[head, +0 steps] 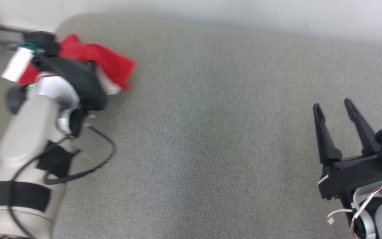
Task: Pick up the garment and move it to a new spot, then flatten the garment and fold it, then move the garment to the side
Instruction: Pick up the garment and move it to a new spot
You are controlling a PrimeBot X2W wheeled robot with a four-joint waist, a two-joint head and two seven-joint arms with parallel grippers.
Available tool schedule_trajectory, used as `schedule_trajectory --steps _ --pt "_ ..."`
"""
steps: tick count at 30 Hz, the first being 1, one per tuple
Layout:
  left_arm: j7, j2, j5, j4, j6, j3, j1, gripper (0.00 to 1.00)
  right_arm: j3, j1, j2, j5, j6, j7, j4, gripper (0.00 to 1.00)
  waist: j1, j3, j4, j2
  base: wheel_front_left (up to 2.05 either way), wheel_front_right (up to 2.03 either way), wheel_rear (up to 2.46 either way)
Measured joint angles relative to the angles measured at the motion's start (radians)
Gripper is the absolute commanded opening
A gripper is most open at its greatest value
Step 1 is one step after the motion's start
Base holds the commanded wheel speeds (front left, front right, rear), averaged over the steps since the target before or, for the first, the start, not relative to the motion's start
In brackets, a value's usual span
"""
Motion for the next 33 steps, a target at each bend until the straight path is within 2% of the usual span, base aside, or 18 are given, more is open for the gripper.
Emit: schedule_trajectory --steps 5,10,20,33 --pt "-0.047 -0.076 0.003 0.000 -0.047 -0.047 0.000 0.00 0.007 0.016 0.029 0.015 0.000 -0.038 0.047 1.00 -0.0001 -0.088 0.001 0.0000 0.00 0.00 0.00" --pt "-0.075 -0.117 0.013 0.005 -0.071 -0.088 0.020 0.00 0.011 0.061 0.046 0.031 -0.002 -0.061 0.092 1.00 -0.0001 -0.162 0.000 0.0000 0.00 0.00 0.00" --pt "-0.106 -0.130 0.000 -0.038 -0.096 -0.147 0.090 0.00 0.059 0.121 0.071 0.042 -0.003 -0.080 0.126 1.00 -0.0002 -0.302 -0.028 -0.0001 0.00 0.00 0.00" --pt "-0.105 -0.127 -0.049 -0.130 -0.097 -0.233 0.165 0.00 0.028 0.218 0.066 0.040 -0.016 -0.083 0.095 1.00 0.0001 -0.358 -0.196 0.0000 0.00 0.00 0.00"
